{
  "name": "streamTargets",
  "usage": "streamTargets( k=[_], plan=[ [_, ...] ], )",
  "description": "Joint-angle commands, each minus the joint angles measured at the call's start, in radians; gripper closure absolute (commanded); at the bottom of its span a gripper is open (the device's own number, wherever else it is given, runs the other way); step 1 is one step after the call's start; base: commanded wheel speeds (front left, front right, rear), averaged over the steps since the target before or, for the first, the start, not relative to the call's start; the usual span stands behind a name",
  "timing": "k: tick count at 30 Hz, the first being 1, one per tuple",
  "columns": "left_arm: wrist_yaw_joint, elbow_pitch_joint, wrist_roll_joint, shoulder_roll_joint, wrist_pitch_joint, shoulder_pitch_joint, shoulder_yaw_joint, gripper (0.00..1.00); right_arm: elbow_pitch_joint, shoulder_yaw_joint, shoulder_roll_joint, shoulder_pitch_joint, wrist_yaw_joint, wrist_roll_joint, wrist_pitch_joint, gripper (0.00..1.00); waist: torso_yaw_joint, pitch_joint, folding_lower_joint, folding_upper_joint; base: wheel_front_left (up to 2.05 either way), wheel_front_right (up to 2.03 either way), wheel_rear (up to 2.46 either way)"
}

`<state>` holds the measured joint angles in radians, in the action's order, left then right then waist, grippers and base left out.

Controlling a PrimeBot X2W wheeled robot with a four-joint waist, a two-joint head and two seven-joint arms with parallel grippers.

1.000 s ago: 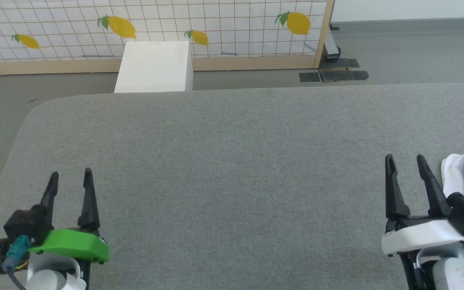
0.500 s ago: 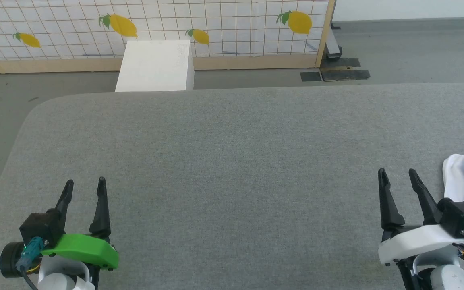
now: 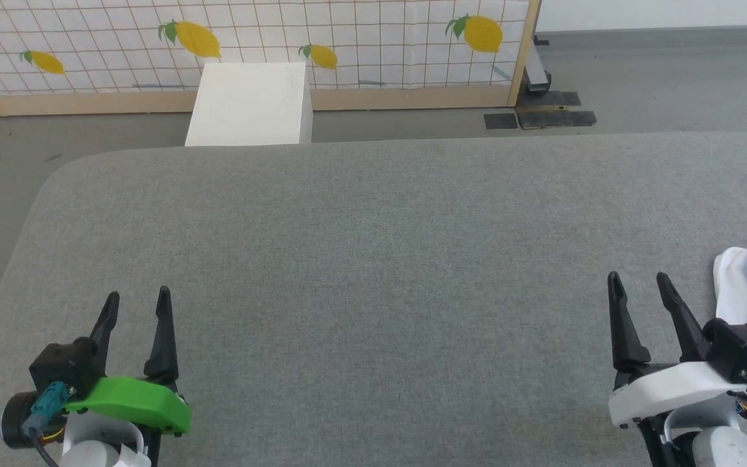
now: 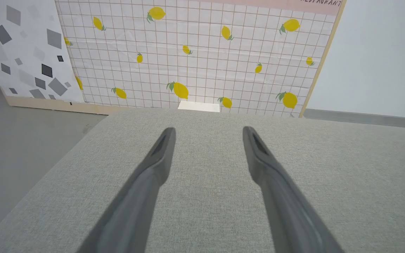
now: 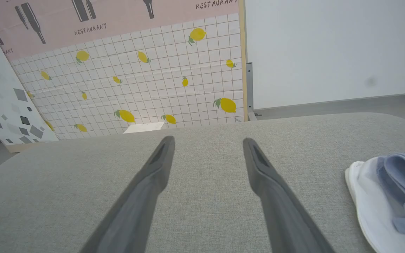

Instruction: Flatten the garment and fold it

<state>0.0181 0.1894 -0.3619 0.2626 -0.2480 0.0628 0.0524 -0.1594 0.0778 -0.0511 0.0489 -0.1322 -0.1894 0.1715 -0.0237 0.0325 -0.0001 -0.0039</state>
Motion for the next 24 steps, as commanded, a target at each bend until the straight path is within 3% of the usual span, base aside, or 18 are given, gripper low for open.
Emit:
streamTargets(
  k=[1,19,20,24],
  plan=[
    [0.008,0.005,-0.008,0.006,-0.003,0.011,0.0,0.0,-0.002,-0.002,0.001,-0.001,0.002,-0.003,-0.001,0.0,0.0,0.002,0.0001,0.0039,0.0,0.0,0.0],
    [0.008,0.02,-0.018,0.006,-0.008,0.021,0.006,0.0,-0.007,-0.012,0.001,0.004,0.002,-0.011,-0.002,0.0,0.002,0.002,0.0001,0.0039,0.0,0.0,0.0],
    [0.007,0.019,-0.008,0.001,-0.002,0.009,0.005,1.0,-0.004,-0.01,0.0,0.0,0.0,-0.005,-0.001,1.0,0.002,0.002,0.0001,0.0,0.0,0.0,0.0],
    [0.007,0.014,0.0,-0.005,0.005,0.007,0.004,1.0,-0.001,-0.011,0.0,-0.001,0.0,-0.001,-0.005,1.0,0.002,0.001,0.0001,0.0001,0.0,0.0,0.0]
  ],
)
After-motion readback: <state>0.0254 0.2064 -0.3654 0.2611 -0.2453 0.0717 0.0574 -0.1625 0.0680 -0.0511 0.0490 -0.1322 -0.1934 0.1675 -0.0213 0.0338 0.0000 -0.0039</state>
